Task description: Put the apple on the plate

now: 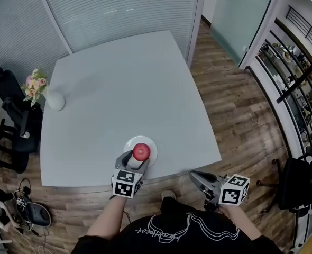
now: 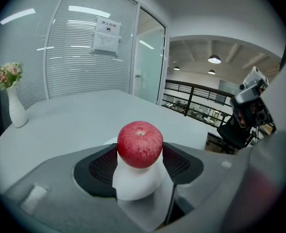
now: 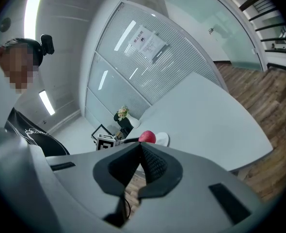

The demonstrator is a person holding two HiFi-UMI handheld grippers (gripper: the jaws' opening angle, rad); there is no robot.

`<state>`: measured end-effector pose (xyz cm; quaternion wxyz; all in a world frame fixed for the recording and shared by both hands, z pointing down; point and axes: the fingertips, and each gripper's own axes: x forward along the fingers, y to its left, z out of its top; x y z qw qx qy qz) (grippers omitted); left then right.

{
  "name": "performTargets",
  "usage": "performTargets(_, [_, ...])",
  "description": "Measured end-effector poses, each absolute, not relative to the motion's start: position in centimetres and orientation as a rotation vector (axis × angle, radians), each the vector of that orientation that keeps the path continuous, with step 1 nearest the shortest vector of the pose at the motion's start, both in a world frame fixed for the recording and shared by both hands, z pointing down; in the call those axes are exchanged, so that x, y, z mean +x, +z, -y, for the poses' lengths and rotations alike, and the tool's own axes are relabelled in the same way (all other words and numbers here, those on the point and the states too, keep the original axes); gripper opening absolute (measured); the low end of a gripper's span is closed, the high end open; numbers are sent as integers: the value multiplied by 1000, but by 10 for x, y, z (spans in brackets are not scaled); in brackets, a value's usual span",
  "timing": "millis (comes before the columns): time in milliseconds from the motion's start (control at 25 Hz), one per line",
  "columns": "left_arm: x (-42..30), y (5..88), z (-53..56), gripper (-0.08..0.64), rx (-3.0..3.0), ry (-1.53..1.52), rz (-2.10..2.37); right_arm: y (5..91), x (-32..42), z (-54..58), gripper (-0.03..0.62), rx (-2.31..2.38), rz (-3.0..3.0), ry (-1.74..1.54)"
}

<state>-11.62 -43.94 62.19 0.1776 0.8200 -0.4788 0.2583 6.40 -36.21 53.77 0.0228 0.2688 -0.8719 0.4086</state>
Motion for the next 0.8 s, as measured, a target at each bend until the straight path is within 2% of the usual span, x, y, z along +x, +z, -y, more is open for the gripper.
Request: performTargets(800, [-121, 658, 442, 298, 2264, 776, 1357, 554, 57, 348, 9, 801, 2669, 1358])
